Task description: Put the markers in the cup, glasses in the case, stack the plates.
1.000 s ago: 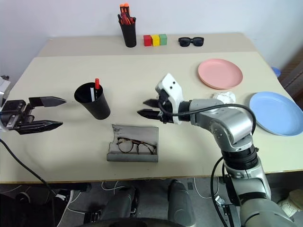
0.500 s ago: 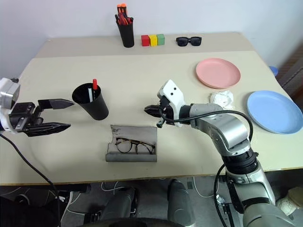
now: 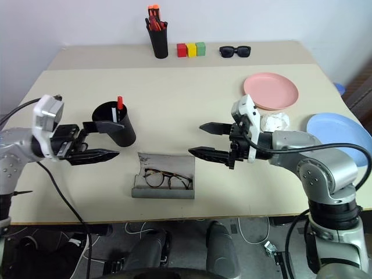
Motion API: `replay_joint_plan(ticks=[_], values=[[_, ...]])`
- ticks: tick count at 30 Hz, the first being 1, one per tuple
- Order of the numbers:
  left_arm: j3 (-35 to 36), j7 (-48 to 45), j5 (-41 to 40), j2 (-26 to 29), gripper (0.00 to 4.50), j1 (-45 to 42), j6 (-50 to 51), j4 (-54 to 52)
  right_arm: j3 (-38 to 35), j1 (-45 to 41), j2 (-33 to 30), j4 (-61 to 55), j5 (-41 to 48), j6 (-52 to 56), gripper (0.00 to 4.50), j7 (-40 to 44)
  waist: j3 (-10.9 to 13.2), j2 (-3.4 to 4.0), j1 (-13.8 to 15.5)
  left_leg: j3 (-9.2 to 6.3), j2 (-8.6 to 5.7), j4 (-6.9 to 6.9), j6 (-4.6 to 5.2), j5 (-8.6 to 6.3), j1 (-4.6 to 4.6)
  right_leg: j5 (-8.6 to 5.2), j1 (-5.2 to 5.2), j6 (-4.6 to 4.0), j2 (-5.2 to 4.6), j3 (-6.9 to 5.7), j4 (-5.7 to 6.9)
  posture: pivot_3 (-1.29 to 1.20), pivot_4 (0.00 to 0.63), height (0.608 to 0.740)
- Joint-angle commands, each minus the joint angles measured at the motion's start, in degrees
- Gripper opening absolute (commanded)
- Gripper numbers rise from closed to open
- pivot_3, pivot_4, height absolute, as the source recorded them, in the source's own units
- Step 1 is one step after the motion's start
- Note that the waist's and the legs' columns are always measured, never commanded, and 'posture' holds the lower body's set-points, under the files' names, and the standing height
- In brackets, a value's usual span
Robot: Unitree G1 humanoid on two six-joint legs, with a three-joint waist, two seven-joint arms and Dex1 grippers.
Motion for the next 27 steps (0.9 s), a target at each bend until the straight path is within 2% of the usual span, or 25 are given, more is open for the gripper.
replay_joint_plan(ticks=[1, 2, 3, 5, 9, 12, 16, 20, 24, 27], values=[[-1.90, 3.58, -0.26, -2.09, 4.50, -3.20, 2.25, -0.21, -1.14, 0.16, -1.48, -2.23, -1.41, -3.14, 4.47, -1.01, 0.00, 0.01, 0.00, 0.01, 0.00, 0.01, 0.00, 0.00, 0.01, 0.00, 0.00, 0.00, 0.00, 0.01, -0.01, 0.00, 0.150, 0.740], [-2.60, 4.83, -0.70, -2.59, 4.50, -4.16, 4.24, 0.23, -1.41, 0.25, -1.65, -2.21, -1.11, -3.05, 4.47, -1.21, 0.00, 0.00, 0.03, 0.02, -0.01, 0.01, 0.00, 0.00, 0.02, 0.00, 0.01, 0.00, 0.00, 0.01, 0.00, 0.00, 0.150, 0.740], [-3.47, 4.55, -1.98, -2.51, 4.24, -4.77, 7.12, 0.26, -1.82, 0.32, -1.78, -2.14, -0.29, -2.69, 4.49, -1.24, 0.00, 0.00, 0.04, 0.01, -0.01, 0.01, 0.00, 0.00, 0.00, 0.00, 0.00, 0.00, 0.00, 0.00, 0.00, 0.00, 0.150, 0.740], [-5.46, 3.00, -0.94, -3.49, 3.63, -4.30, 5.47, -1.47, -2.83, 0.75, -2.40, -2.31, 1.39, -2.35, 4.50, -0.71, 0.00, 0.00, -0.09, 0.01, -0.01, 0.01, 0.00, 0.00, 0.00, 0.00, 0.01, 0.01, 0.00, 0.01, -0.01, 0.00, 0.150, 0.740], [-8.72, 7.31, -0.58, -8.59, 1.55, -5.44, 6.28, -3.94, -4.45, 3.09, -4.26, -3.51, 2.35, -4.66, 4.50, 1.97, 0.01, -0.01, 0.26, 0.00, -0.01, 0.01, 0.00, 0.00, -0.04, 0.01, 0.01, 0.01, -0.01, 0.01, -0.06, 0.00, 0.150, 0.740], [-11.99, 9.88, 3.12, -9.48, 0.06, -5.54, 5.23, -6.23, -3.96, 3.04, -4.27, -3.11, 1.78, -5.34, 4.50, 1.15, 0.00, -0.02, 0.20, 0.00, -0.02, 0.07, 0.00, 0.00, -0.01, 0.01, 0.08, 0.01, -0.01, 0.01, -0.08, 0.00, 0.150, 0.740], [-17.98, 14.78, 12.84, -11.98, 0.06, -7.14, -0.87, -3.93, -3.65, 2.63, -3.91, -3.16, 2.47, -5.39, 4.50, 0.35, 0.00, -0.02, 0.20, 0.00, -0.02, 0.07, 0.00, 0.00, 0.03, 0.00, 0.09, -0.01, 0.00, 0.02, -0.07, 0.00, 0.150, 0.740], [-18.52, 20.43, 15.19, -17.42, 0.06, -7.42, -1.75, -2.08, -3.04, 2.86, -3.90, -2.90, 2.11, -5.82, 4.50, 0.20, 0.01, -0.02, 0.30, -0.01, -0.03, 0.07, 0.00, 0.00, 0.03, 0.00, 0.17, 0.00, -0.02, 0.02, -0.15, 0.00, 0.150, 0.740], [-18.89, 22.31, 16.90, -18.80, 0.06, -6.51, -2.06, -1.07, -2.74, 2.64, -3.60, -2.72, 2.17, -6.04, 4.50, -0.28, 0.01, -0.02, 0.18, -0.03, -0.04, 0.07, 0.00, 0.00, 0.04, 0.01, 0.16, 0.01, -0.02, 0.01, -0.14, 0.00, 0.150, 0.740], [-20.43, 21.97, 20.27, -17.40, 0.06, -5.76, -3.64, 0.22, -2.22, 2.72, -3.80, -2.65, 1.55, -6.45, 4.50, -0.30, 0.01, -0.02, 0.18, -0.02, -0.03, 0.07, 0.00, 0.00, 0.05, 0.00, 0.16, 0.01, -0.01, 0.01, -0.13, 0.00, 0.150, 0.740]])
